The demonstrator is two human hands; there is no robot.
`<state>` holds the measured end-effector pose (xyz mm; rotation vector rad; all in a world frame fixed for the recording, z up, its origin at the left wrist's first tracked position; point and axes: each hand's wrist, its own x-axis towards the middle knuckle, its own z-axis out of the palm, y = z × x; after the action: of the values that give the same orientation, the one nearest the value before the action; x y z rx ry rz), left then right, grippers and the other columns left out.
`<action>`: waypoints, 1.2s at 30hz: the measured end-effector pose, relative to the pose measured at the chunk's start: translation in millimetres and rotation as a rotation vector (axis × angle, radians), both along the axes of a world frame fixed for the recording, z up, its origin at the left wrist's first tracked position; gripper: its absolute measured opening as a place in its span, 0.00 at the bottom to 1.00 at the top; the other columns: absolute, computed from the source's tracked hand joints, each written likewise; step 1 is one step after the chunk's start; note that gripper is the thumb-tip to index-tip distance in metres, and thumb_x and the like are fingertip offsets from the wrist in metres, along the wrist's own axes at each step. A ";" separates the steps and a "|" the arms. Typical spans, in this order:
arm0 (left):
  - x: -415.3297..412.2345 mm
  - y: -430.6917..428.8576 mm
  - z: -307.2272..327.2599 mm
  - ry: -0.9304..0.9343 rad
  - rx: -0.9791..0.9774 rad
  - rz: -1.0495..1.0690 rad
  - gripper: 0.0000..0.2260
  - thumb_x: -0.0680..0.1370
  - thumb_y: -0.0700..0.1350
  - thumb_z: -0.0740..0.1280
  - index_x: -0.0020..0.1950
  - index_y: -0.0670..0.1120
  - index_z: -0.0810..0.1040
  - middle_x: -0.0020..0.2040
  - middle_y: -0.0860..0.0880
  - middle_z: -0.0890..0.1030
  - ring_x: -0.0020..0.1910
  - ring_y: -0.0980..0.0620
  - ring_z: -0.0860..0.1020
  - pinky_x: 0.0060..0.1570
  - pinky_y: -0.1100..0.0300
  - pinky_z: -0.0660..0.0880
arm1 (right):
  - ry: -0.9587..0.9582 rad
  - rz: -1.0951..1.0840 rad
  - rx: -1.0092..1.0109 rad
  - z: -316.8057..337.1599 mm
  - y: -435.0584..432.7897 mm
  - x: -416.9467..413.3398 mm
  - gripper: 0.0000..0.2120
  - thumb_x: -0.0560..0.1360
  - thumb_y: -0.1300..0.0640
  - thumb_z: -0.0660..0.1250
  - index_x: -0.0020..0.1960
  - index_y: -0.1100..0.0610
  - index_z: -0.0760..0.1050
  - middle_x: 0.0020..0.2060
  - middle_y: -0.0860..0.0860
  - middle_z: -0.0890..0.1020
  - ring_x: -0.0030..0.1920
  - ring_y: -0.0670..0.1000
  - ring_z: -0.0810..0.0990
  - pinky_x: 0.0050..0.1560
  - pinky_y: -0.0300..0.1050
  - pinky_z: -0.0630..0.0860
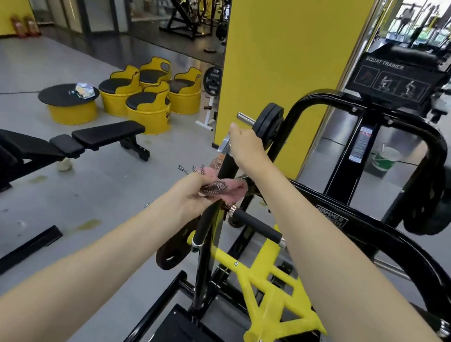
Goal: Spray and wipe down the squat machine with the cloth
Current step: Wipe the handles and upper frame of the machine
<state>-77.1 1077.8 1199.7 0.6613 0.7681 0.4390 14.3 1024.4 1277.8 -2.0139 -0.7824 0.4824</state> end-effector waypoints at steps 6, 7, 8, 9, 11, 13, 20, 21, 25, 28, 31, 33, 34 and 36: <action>-3.6 -10.4 46.5 -0.115 0.092 -0.004 0.16 0.77 0.28 0.59 0.65 0.32 0.68 0.58 0.33 0.78 0.48 0.40 0.81 0.46 0.48 0.78 | -0.027 0.033 -0.078 4.5 -3.5 -0.6 0.17 0.82 0.53 0.46 0.40 0.59 0.64 0.47 0.59 0.69 0.46 0.54 0.64 0.42 0.46 0.61; -4.0 -9.8 52.2 -0.116 0.121 -0.013 0.15 0.76 0.29 0.61 0.64 0.32 0.70 0.55 0.35 0.79 0.49 0.41 0.81 0.44 0.49 0.79 | -0.046 0.049 -0.084 3.8 -3.3 -0.4 0.17 0.82 0.53 0.46 0.43 0.61 0.67 0.49 0.61 0.71 0.47 0.54 0.65 0.44 0.46 0.62; -3.4 -6.2 56.1 -0.092 0.194 0.009 0.16 0.75 0.29 0.63 0.63 0.32 0.70 0.54 0.37 0.80 0.49 0.42 0.81 0.42 0.50 0.79 | -0.057 0.053 -0.078 2.5 -2.8 0.4 0.19 0.82 0.52 0.47 0.49 0.62 0.71 0.53 0.62 0.74 0.48 0.54 0.67 0.46 0.46 0.63; -2.6 -1.5 60.0 -0.057 0.301 0.044 0.16 0.75 0.29 0.65 0.63 0.34 0.70 0.52 0.40 0.80 0.49 0.44 0.80 0.40 0.52 0.79 | -0.063 0.048 -0.062 1.5 -2.0 1.7 0.21 0.82 0.50 0.47 0.54 0.64 0.73 0.54 0.61 0.75 0.49 0.55 0.69 0.48 0.46 0.63; -1.3 11.3 67.9 0.047 0.561 0.129 0.21 0.74 0.31 0.67 0.65 0.40 0.67 0.55 0.45 0.78 0.51 0.48 0.79 0.40 0.56 0.78 | -0.068 0.041 -0.059 -0.5 -0.6 3.3 0.21 0.82 0.49 0.46 0.52 0.61 0.72 0.45 0.55 0.75 0.47 0.55 0.69 0.45 0.46 0.64; 2.7 26.7 74.0 0.132 0.734 0.144 0.27 0.75 0.34 0.68 0.71 0.45 0.63 0.61 0.47 0.74 0.56 0.49 0.76 0.43 0.56 0.77 | -0.073 0.034 -0.048 -1.6 -1.7 2.2 0.18 0.82 0.49 0.45 0.38 0.54 0.63 0.34 0.49 0.66 0.42 0.54 0.66 0.37 0.47 0.61; 28.4 27.1 74.3 0.150 1.097 -0.207 0.07 0.76 0.33 0.65 0.50 0.44 0.77 0.44 0.44 0.81 0.38 0.53 0.81 0.38 0.59 0.78 | -0.216 -0.059 0.031 -11.2 0.0 -1.8 0.23 0.81 0.42 0.47 0.71 0.54 0.59 0.67 0.61 0.68 0.66 0.61 0.68 0.62 0.57 0.66; 30.6 28.7 74.7 0.144 1.115 -0.263 0.08 0.77 0.32 0.63 0.51 0.43 0.77 0.44 0.42 0.82 0.39 0.49 0.82 0.39 0.53 0.79 | -0.288 -0.098 0.005 -13.0 0.7 -1.6 0.27 0.81 0.41 0.46 0.76 0.51 0.50 0.75 0.60 0.56 0.73 0.61 0.59 0.68 0.58 0.60; 31.3 43.2 70.4 0.120 1.252 -0.462 0.12 0.76 0.29 0.60 0.50 0.43 0.78 0.44 0.41 0.82 0.41 0.46 0.81 0.40 0.53 0.77 | -0.397 -0.177 0.005 -15.1 -0.9 -2.4 0.30 0.81 0.40 0.45 0.77 0.46 0.34 0.77 0.60 0.42 0.77 0.59 0.47 0.74 0.61 0.50; 26.8 45.1 65.6 0.059 1.309 -0.548 0.16 0.76 0.27 0.59 0.53 0.46 0.78 0.41 0.52 0.81 0.38 0.62 0.78 0.36 0.70 0.73 | -0.363 -0.191 0.034 -15.2 0.2 -1.7 0.30 0.82 0.42 0.46 0.77 0.46 0.35 0.77 0.60 0.43 0.76 0.59 0.48 0.74 0.61 0.50; 25.5 48.7 54.1 0.051 1.381 -0.621 0.19 0.76 0.27 0.57 0.56 0.46 0.77 0.44 0.53 0.80 0.41 0.66 0.78 0.39 0.71 0.73 | -0.336 -0.188 0.027 -18.1 3.5 -0.9 0.28 0.82 0.43 0.46 0.77 0.45 0.38 0.76 0.61 0.50 0.75 0.60 0.52 0.72 0.61 0.53; 24.8 54.4 35.8 0.104 1.425 -0.696 0.17 0.77 0.27 0.58 0.55 0.47 0.76 0.45 0.51 0.81 0.44 0.61 0.79 0.43 0.66 0.74 | -0.307 -0.159 -0.001 -20.7 6.9 2.0 0.23 0.82 0.44 0.44 0.76 0.47 0.52 0.71 0.60 0.63 0.70 0.59 0.61 0.69 0.59 0.58; 24.4 57.8 23.7 0.121 1.428 -0.715 0.16 0.77 0.28 0.58 0.54 0.47 0.76 0.45 0.50 0.81 0.45 0.58 0.79 0.46 0.63 0.75 | -0.281 -0.139 -0.014 -21.2 8.1 2.2 0.19 0.82 0.46 0.44 0.67 0.49 0.64 0.62 0.59 0.71 0.62 0.57 0.67 0.64 0.55 0.62; 23.4 63.2 0.2 0.134 1.426 -0.748 0.16 0.78 0.29 0.59 0.54 0.48 0.76 0.48 0.50 0.80 0.50 0.54 0.79 0.52 0.61 0.74 | -0.266 -0.128 -0.044 -22.1 9.4 3.2 0.15 0.82 0.53 0.45 0.41 0.52 0.65 0.40 0.54 0.72 0.46 0.56 0.69 0.50 0.51 0.63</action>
<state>-53.7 1141.1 1199.9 2.2267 0.1617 0.1824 17.5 1033.8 1255.7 -2.1814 -0.8011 0.1606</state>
